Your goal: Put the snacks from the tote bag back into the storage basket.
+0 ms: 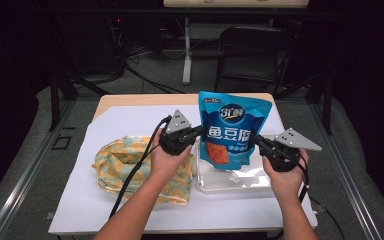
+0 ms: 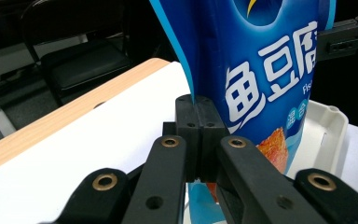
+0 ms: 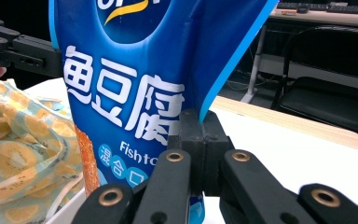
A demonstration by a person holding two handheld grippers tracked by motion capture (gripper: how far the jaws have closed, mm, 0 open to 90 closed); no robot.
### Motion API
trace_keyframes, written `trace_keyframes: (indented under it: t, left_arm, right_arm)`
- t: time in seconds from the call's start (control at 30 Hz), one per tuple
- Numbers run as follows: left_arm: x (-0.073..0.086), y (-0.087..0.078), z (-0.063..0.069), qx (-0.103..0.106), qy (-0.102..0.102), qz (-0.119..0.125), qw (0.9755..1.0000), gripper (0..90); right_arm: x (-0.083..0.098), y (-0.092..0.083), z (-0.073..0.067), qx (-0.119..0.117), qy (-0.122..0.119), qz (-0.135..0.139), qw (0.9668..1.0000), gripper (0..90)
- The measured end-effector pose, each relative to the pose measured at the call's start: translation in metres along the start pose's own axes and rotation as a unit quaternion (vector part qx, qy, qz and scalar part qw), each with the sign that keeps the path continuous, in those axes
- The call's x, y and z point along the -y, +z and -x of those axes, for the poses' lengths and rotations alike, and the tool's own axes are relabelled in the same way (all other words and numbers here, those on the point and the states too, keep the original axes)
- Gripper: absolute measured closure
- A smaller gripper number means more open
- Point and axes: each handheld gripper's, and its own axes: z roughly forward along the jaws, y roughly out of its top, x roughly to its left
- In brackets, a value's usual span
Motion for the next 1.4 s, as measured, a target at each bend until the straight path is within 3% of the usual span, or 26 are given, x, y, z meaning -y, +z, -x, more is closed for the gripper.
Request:
trace_keyframes:
  t: [0.5, 0.77, 1.07, 1.4]
  left_arm:
    - [0.013, 0.016, 0.0, -0.002, -0.012, -0.014, 0.9998, 90.0]
    - [0.017, 0.022, 0.002, -0.002, -0.006, -0.029, 0.9996, 90.0]
    - [0.021, 0.024, 0.004, -0.004, 0.001, -0.037, 0.9993, 90.0]
    - [0.03, 0.023, 0.002, 0.002, -0.01, -0.04, 0.9992, 90.0]
  right_arm:
    - [0.012, 0.011, 0.007, 0.007, -0.001, -0.014, 0.9999, 90.0]
    - [0.021, 0.017, 0.012, 0.008, 0.006, -0.024, 0.9997, 90.0]
    - [0.028, 0.019, 0.014, 0.002, 0.012, -0.028, 0.9995, 90.0]
    - [0.034, 0.021, 0.013, -0.008, 0.01, -0.035, 0.9993, 90.0]
